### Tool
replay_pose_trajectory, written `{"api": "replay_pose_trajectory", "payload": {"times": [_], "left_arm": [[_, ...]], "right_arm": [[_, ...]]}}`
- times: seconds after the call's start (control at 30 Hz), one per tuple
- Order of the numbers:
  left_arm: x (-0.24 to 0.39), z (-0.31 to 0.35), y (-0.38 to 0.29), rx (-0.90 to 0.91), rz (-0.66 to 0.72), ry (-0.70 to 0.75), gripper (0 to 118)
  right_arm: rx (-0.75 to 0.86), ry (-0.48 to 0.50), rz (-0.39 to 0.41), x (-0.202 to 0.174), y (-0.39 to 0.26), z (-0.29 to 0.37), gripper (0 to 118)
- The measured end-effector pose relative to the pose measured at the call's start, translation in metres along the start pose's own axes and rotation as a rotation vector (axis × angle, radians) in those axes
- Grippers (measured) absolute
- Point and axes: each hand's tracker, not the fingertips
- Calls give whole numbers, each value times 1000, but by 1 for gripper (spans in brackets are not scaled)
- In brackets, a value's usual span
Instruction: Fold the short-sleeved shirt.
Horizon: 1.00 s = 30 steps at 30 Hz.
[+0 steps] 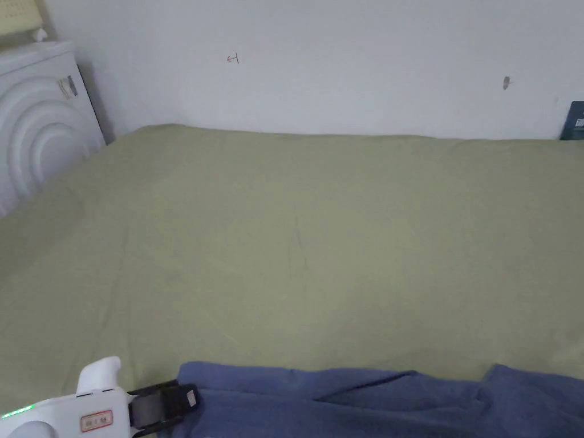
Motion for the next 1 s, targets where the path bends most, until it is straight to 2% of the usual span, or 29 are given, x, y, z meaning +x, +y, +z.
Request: {"api": "replay_pose_trajectory", "payload": {"times": [0.1,0.23,0.27,0.3,0.33,0.4,0.47,0.63,0.8,0.93,1.0], "left_arm": [[-2,-25,0,-90,47,-51,96],[2,-28,1,-56,81,0,93],[3,-23,-1,-48,112,42,83],[6,-23,1,-59,116,125,55],[8,-24,2,-76,74,202,36],[7,-18,3,-65,91,113,20],[14,-18,5,-76,97,110,14],[45,6,15,26,25,63,12],[113,34,24,110,-241,-58,12],[184,37,10,85,-457,-195,12],[214,26,-1,37,-528,-219,12]], "right_arm": [[-23,-1,21,-12,1,-1,0],[-29,7,28,-18,3,1,0],[-30,8,27,-20,4,1,0],[-34,7,26,-20,4,1,0],[-39,4,26,-21,5,0,0],[-50,3,26,-24,4,-1,0],[-56,8,19,-22,5,-2,0],[-45,1,3,-17,5,7,0],[-20,-21,-28,-3,6,18,0],[-8,-40,-67,12,2,22,0],[-2,-41,-85,15,1,25,0]]}}
